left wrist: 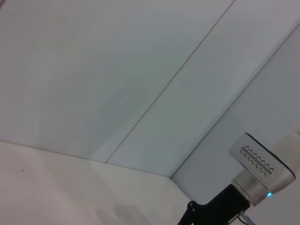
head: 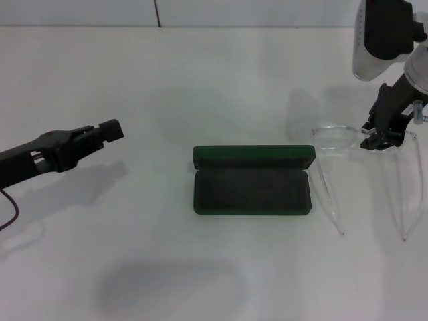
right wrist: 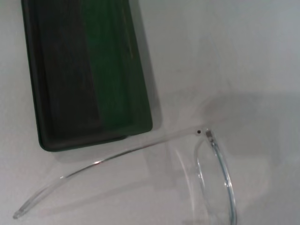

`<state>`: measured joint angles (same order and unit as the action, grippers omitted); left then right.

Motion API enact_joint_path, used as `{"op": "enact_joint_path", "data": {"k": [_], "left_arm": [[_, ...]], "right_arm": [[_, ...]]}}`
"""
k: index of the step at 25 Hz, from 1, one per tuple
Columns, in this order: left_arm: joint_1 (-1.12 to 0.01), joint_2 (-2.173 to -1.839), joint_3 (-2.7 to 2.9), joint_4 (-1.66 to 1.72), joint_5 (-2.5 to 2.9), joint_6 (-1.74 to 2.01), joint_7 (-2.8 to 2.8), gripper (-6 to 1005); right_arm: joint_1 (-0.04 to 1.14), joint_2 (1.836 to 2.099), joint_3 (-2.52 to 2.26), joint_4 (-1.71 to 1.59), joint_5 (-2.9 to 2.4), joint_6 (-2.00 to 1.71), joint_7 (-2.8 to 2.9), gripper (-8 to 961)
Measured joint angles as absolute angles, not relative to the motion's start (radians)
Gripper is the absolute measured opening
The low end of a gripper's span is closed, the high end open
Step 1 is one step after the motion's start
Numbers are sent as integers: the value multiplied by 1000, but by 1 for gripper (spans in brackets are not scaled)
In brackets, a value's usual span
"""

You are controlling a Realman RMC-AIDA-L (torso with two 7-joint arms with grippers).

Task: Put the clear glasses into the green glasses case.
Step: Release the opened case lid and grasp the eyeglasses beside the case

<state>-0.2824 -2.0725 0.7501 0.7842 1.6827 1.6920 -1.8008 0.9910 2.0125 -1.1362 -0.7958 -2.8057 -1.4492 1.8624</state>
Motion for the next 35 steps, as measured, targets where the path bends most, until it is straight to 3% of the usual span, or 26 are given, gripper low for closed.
{"op": "enact_joint_path", "data": {"k": [5, 35], "left_arm": [[-279, -2071, 750, 782, 1683, 1692, -1801, 80], [-278, -2074, 750, 782, 1683, 1706, -1801, 79]], "right_arm": [[991, 2014, -1134, -794, -2800, -1447, 1862, 249], [991, 2016, -1133, -787, -2770, -1431, 1859, 241]]}}
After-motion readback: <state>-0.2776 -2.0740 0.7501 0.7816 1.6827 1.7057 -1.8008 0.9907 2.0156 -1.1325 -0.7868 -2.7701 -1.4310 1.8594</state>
